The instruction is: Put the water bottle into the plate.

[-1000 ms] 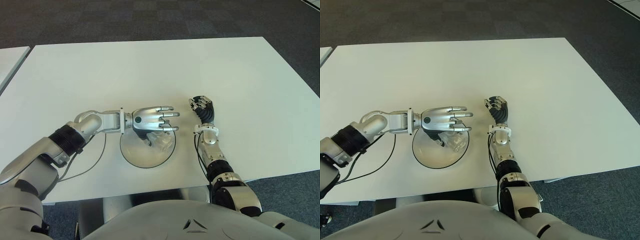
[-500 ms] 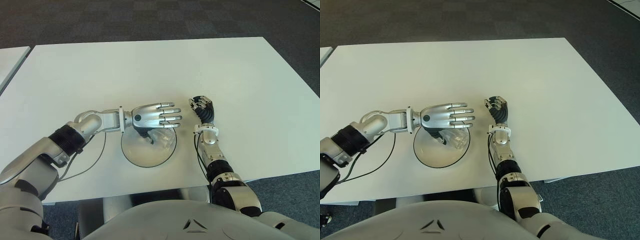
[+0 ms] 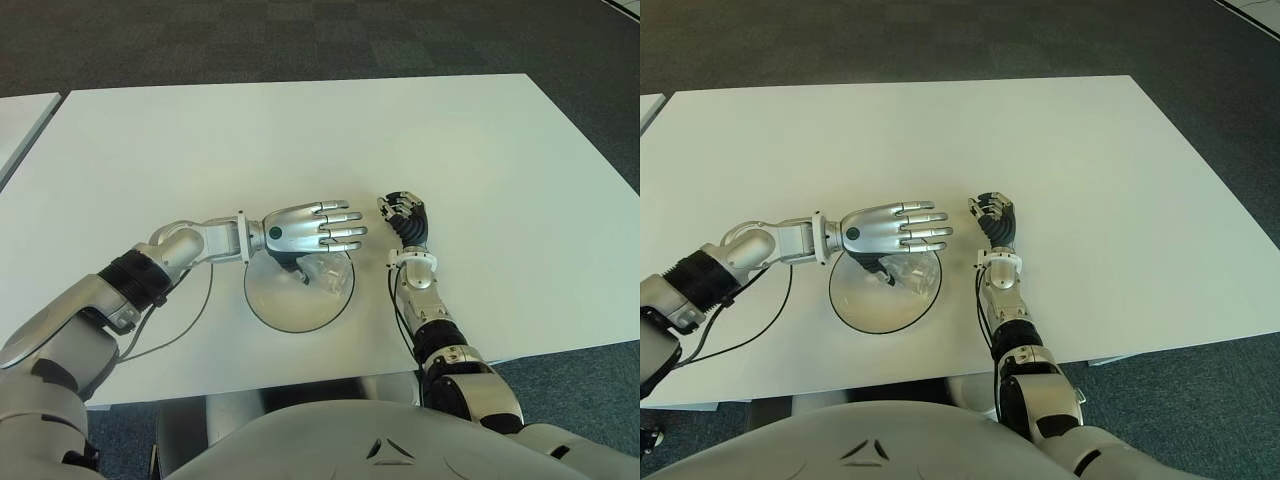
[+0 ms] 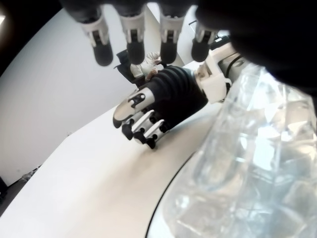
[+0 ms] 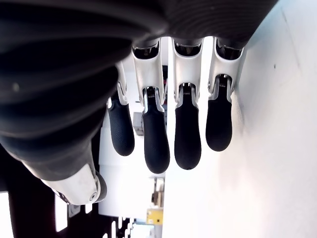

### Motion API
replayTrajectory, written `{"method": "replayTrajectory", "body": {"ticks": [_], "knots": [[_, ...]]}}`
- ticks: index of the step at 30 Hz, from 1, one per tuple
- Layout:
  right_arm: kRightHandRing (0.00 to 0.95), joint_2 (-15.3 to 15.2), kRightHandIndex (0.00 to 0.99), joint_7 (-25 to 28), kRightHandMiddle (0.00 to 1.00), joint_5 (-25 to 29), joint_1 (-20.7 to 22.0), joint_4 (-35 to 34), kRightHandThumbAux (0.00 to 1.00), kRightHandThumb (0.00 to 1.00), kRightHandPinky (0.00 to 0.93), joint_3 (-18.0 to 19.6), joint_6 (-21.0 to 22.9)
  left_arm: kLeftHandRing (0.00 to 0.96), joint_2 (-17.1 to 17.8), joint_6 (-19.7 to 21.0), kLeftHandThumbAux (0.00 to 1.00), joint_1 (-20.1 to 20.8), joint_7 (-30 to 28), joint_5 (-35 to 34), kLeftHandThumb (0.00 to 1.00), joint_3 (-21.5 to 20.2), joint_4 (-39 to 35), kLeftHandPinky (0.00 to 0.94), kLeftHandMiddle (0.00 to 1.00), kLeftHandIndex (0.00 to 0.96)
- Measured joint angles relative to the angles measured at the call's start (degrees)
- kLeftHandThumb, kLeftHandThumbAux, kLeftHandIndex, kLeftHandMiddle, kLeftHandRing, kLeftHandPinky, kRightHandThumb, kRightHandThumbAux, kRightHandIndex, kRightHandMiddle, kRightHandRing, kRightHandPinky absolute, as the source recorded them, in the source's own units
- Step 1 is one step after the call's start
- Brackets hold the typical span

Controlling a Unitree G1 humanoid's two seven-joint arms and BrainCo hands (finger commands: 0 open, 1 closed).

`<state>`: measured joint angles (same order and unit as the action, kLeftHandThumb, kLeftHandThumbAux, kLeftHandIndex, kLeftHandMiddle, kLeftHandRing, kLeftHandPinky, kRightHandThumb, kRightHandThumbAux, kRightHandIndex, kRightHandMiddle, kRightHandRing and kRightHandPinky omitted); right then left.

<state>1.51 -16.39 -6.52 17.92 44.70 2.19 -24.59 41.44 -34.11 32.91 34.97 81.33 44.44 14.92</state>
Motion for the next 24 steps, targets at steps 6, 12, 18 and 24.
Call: {"method": "replayTrajectory", "body": {"ticks": [6,12,18,24], "knots": [[0.543,0.2,0.426,-0.5,0.540,-0.1,-0.6,-2.3,0.731,0.707,0.468,-0.2,2.8,0.000,-1.6,0.1,0.335,0.4,2.4,-2.2,0.210,-1.6,2.5,0.000,0.000,0.000],[0.557,0.5,0.427,-1.2,0.561,-0.2,-0.9,-4.0,0.731,0.708,0.468,-0.7,5.0,0.000,-3.9,-0.1,0.335,1.7,5.6,-4.7,0.217,-2.9,6.1,0.000,0.000,0.000],[0.571,0.4,0.427,-1.2,0.574,-0.2,-0.9,-3.7,0.731,0.706,0.489,-0.8,4.7,0.000,-7.8,-1.2,0.344,4.9,10.0,-10.1,0.227,-5.4,14.4,0.000,0.000,0.000],[0.576,0.3,0.427,-0.8,0.571,-0.1,-0.8,-2.4,0.731,0.706,0.524,-0.8,2.4,0.000,-10.2,-2.8,0.392,11.4,13.1,-15.8,0.184,-8.9,21.4,0.000,0.000,0.000]]}}
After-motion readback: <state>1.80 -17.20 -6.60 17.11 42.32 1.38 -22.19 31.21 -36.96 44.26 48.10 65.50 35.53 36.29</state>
